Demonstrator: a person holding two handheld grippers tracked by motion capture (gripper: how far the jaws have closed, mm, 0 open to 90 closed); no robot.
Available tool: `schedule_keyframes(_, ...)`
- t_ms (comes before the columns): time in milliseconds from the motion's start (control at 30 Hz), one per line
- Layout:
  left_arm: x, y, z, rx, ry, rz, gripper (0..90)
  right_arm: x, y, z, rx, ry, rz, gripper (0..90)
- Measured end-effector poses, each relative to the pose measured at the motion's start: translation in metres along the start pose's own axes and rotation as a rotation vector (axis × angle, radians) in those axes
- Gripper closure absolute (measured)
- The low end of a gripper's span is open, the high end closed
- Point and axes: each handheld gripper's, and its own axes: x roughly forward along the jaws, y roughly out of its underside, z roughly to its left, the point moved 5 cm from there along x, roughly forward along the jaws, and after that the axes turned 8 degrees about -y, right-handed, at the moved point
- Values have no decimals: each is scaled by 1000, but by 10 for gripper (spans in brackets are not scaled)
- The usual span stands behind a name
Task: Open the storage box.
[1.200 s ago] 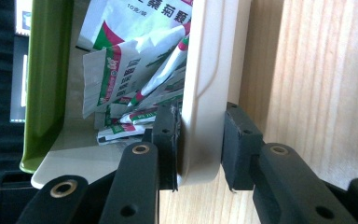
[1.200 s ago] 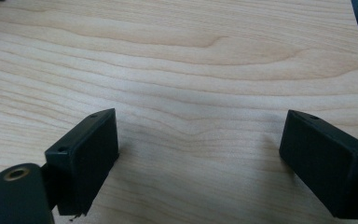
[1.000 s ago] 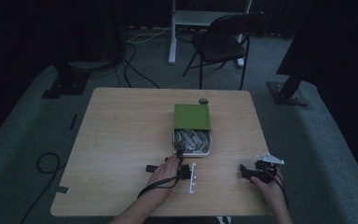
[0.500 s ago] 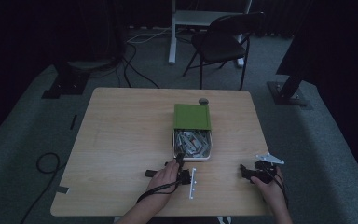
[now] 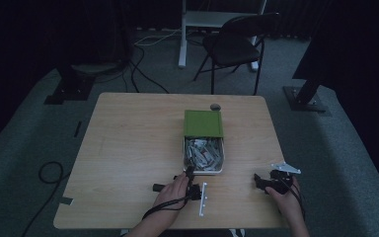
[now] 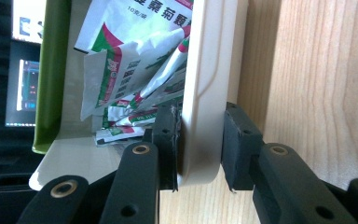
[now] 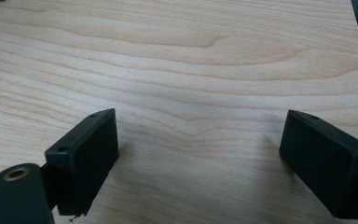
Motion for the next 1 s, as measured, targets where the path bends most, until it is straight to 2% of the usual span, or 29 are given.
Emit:
schedule_keyframes(33,-1,0,-1,-6,8,3,707,0,0,0,0,0,0,112)
schedule_keyframes(100,-4,0,-1,-4,-2,-6,705,0,0,0,0,0,0,113)
schedule_keyframes(133,-5,0,-2,-3,12,2,707,0,0,0,0,0,0,113)
schedule_keyframes(200,-8,-1,-3,-6,4,-9,706,0,0,0,0,0,0,113)
schedule_keyframes(233,-9,-1,-3,-2,17,-2,706,0,0,0,0,0,0,113)
schedule_keyframes(700,-20,-1,-10,-2,27,-3,706,0,0,0,0,0,1,113)
schedule_keyframes(1000,-25,-2,-14,1,7,-13,705,0,0,0,-1,0,0,113)
